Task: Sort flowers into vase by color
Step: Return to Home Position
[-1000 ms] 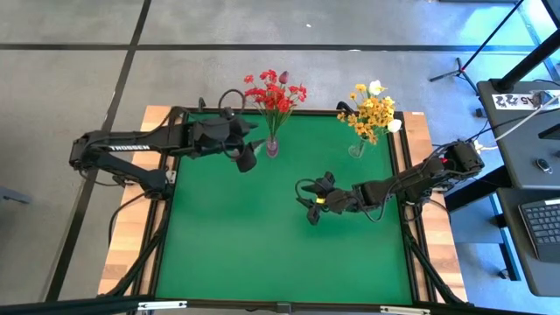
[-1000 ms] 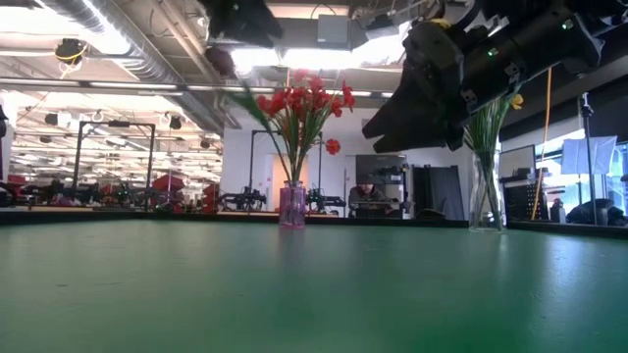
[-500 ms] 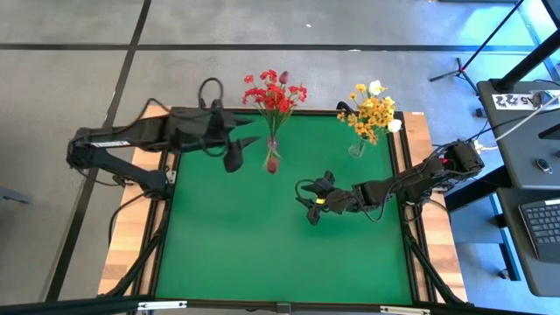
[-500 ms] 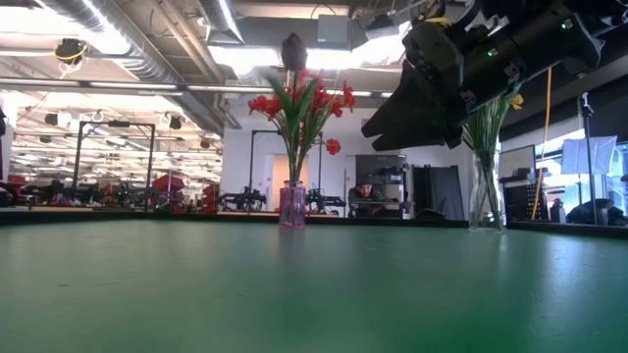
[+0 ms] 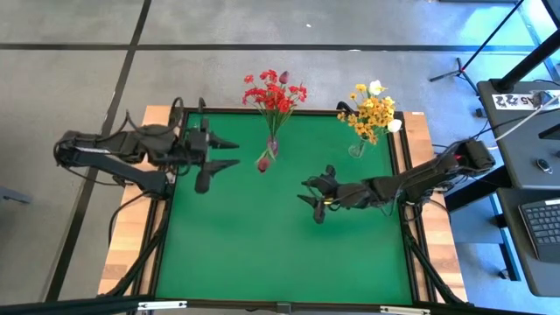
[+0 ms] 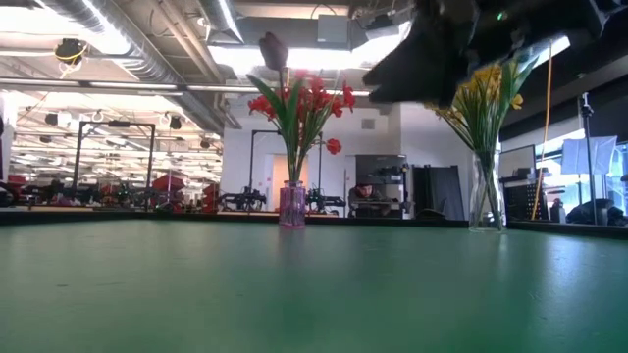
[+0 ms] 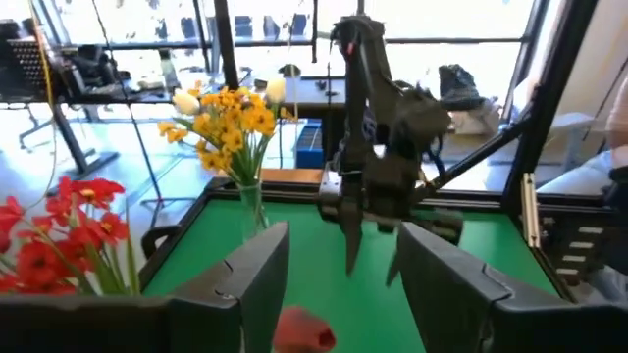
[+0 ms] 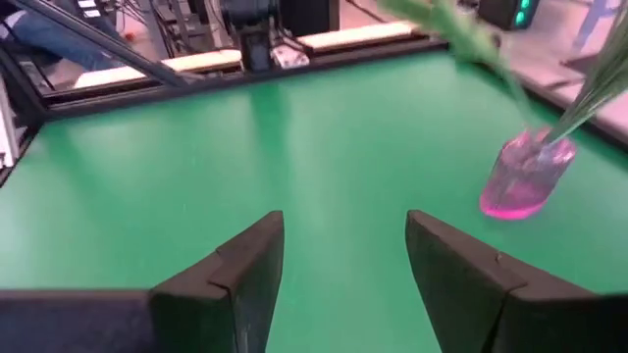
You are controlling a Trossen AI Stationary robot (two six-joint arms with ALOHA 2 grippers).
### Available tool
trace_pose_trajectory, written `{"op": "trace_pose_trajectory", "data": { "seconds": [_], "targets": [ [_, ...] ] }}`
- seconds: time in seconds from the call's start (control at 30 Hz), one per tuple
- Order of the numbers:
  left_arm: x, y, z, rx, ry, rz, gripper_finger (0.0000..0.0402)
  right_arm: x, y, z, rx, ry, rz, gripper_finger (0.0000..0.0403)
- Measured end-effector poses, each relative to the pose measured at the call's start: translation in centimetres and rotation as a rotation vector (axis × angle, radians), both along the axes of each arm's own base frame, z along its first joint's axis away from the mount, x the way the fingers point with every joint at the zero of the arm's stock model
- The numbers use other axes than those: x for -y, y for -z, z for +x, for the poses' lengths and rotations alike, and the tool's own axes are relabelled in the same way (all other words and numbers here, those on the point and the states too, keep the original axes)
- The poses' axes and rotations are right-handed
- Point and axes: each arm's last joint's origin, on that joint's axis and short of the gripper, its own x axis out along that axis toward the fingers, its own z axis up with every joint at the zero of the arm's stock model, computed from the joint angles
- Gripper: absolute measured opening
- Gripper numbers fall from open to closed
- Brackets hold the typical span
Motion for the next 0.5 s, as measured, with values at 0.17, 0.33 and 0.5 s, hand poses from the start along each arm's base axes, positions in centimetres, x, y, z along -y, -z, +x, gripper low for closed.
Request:
{"op": "trace_pose_trajectory", "data": {
  "seconds": [0.17,0.33,0.5],
  "targets": [
    [-0.2,2.2,-1.4,0.064,-0.005,-0.034,0.0175,0.5,-2.7,-1.7,0.042,-0.018,-0.041,0.0214],
    [-0.3,4.5,-2.4,0.051,-0.008,-0.053,0.0172,1.1,-4.5,-3.8,0.067,-0.020,-0.042,0.0214],
    [-0.1,6.4,-3.1,0.140,0.097,-0.050,0.0172,0.6,-5.2,-6.2,0.138,-0.045,-0.006,0.0214]
  ]
}}
